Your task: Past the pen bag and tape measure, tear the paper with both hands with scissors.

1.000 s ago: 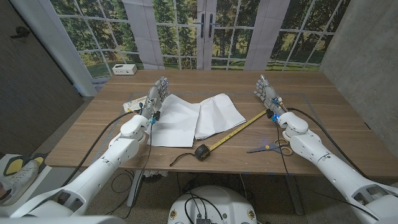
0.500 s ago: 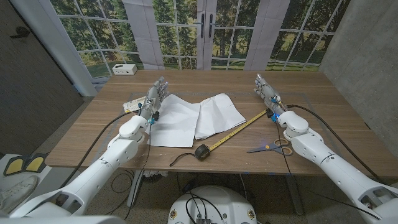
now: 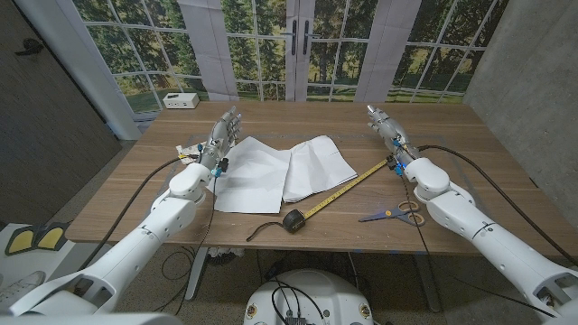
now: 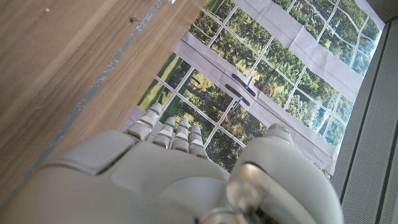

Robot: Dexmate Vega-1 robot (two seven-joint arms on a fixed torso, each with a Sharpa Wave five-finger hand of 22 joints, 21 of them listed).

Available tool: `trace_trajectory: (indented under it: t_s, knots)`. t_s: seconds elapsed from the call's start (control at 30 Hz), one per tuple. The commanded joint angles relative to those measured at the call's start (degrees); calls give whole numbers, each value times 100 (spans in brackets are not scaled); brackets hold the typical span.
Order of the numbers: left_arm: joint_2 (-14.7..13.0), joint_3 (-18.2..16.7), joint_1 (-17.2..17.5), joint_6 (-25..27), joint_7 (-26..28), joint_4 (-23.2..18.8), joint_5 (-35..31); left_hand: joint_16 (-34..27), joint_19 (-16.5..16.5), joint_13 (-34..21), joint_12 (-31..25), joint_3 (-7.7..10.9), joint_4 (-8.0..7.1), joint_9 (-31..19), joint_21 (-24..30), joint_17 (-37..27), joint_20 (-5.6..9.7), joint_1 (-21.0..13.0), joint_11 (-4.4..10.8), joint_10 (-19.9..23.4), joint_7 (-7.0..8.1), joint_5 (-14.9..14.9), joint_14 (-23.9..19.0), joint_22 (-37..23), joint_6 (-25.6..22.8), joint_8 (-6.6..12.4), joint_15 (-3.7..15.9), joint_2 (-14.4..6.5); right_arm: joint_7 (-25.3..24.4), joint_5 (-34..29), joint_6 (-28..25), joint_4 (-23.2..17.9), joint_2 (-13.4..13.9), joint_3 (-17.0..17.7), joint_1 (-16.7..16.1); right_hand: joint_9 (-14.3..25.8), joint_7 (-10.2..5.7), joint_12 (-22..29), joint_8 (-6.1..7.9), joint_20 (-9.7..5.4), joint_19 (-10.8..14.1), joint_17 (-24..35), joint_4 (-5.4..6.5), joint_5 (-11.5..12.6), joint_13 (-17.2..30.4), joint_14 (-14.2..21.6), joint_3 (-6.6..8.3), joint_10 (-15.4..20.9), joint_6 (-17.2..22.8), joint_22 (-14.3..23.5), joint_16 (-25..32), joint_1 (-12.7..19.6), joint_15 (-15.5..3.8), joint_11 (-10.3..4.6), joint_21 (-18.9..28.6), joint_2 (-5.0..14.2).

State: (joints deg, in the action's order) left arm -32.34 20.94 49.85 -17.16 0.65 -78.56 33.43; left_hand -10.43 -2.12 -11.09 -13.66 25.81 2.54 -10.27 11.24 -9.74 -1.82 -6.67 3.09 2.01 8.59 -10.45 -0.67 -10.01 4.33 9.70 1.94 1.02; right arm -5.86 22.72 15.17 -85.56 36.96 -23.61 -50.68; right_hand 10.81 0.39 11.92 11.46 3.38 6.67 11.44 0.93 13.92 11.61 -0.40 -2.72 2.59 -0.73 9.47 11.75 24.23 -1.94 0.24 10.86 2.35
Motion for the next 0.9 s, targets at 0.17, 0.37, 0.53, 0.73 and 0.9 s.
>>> trace_trajectory:
  t_s: [0.17, 0.37, 0.53, 0.73, 0.9]
  knots:
    - [47, 21, 202, -133, 89, -43, -30, -30, -84, -10, -21, 7, 52, -9, 25, -29, 14, -18, -13, 119, 46, -7, -61, -10, -91, 92, 190, 5, -126, -931, -242, -519, 533, -88, -102, 9, 27, 129, 12, -31, -34, 3, -139, -38, 54, 43, 43, 294, -19, 30, 45, 250, -224, -12, -7, 34]
    - [105, 20, 308, -167, 83, -2, 49, -32, -95, -11, -33, -1, 60, -7, 25, -29, 25, -5, -16, 176, 52, -7, -74, -10, -140, 112, 198, 8, -123, -1127, -199, -553, 592, -119, -107, 10, 40, 122, 4, -56, -62, 4, -181, -45, 72, 4, 75, 275, -45, 30, 29, 330, -228, -25, -16, 63]
    - [18, -35, 436, -83, 182, -163, 67, -31, -97, -11, -32, -6, 66, -5, 22, -30, 37, 4, -27, 195, 36, -8, -81, -11, -154, 116, 198, 8, -132, -1464, -235, -679, 721, -173, -79, 11, 49, 115, -1, -43, -90, 4, -233, -56, 92, -49, 104, 252, -69, 30, 9, 416, -219, -49, -22, 78]
    - [86, -91, 600, -268, 818, -320, -334, -93, -271, -17, -111, -13, 124, -3, 60, -27, 97, 26, 59, 549, 34, -14, -374, -9, -577, 232, 356, -14, -111, -1642, -293, -743, 788, -192, -62, 12, 54, 116, -1, -46, -113, 4, -271, -66, 107, -86, 126, 250, -76, 31, -4, 481, -223, -40, -27, 91]
    - [114, -121, 672, -309, 845, -389, -299, -102, -371, -16, -145, -1, 200, -1, 74, -21, 130, -33, 87, 714, 43, -12, -498, -6, -726, 250, 416, 0, -15, -1723, -231, -744, 853, -209, -43, 12, 45, 113, -1, 17, -139, 3, -314, -80, 122, -147, 149, 241, -84, 30, -23, 551, -171, -66, -31, 102]
